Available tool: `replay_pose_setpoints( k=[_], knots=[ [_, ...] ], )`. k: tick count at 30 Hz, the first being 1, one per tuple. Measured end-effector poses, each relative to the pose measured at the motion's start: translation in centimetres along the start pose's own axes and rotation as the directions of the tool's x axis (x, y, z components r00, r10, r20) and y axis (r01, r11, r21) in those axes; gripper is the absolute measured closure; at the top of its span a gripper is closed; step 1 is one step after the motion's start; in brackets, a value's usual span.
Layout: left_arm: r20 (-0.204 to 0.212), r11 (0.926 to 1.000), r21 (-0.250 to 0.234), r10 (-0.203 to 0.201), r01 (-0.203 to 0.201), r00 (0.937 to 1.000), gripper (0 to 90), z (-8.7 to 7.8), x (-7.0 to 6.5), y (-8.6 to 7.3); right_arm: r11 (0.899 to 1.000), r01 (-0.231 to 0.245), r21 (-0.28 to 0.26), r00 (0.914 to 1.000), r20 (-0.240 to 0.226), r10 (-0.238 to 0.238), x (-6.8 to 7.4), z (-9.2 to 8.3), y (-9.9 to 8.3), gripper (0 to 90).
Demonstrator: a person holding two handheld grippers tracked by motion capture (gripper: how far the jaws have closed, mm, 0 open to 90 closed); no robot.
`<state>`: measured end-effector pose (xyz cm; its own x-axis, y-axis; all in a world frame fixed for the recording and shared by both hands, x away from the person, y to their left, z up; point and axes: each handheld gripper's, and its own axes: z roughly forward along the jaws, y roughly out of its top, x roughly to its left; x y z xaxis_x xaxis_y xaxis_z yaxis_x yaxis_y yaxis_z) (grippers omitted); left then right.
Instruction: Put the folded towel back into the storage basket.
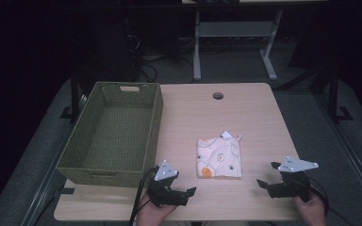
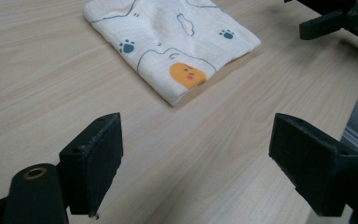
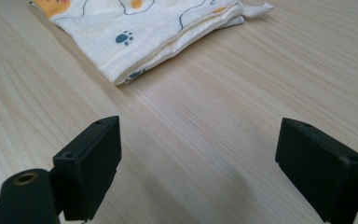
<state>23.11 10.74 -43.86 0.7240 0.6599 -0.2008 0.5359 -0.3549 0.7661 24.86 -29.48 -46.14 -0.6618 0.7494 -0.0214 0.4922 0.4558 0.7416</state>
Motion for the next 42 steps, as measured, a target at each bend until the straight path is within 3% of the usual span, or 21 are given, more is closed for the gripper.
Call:
replay_pose_setpoints(
  k=[13,27,32,42],
  knots=[
    [-0.039,0.999,0.016,0.042,-0.041,0.9984,18.3,0.2,-0.3,0.6,1.0,-0.002,0.001,1.0,0.01,0.002,0.1,0.0,0.1,13.6],
    [-0.061,0.9928,0.079,0.095,-0.09,0.9936,20.6,2.0,-0.7,3.5,1.0,-0.008,-0.001,0.9999,0.015,0.008,0.1,-0.1,0.1,13.6],
    [-0.08,0.9866,0.113,0.128,-0.118,0.9886,20.7,2.6,-0.8,4.9,1.0,-0.009,-0.005,0.9999,0.015,0.009,0.0,-0.2,0.1,13.6],
    [-0.081,0.9815,0.143,0.14,-0.128,0.9868,20.6,4.7,-1.0,6.6,1.0,-0.013,-0.023,0.9998,0.018,0.014,-0.3,-0.3,0.0,13.7]
  ],
)
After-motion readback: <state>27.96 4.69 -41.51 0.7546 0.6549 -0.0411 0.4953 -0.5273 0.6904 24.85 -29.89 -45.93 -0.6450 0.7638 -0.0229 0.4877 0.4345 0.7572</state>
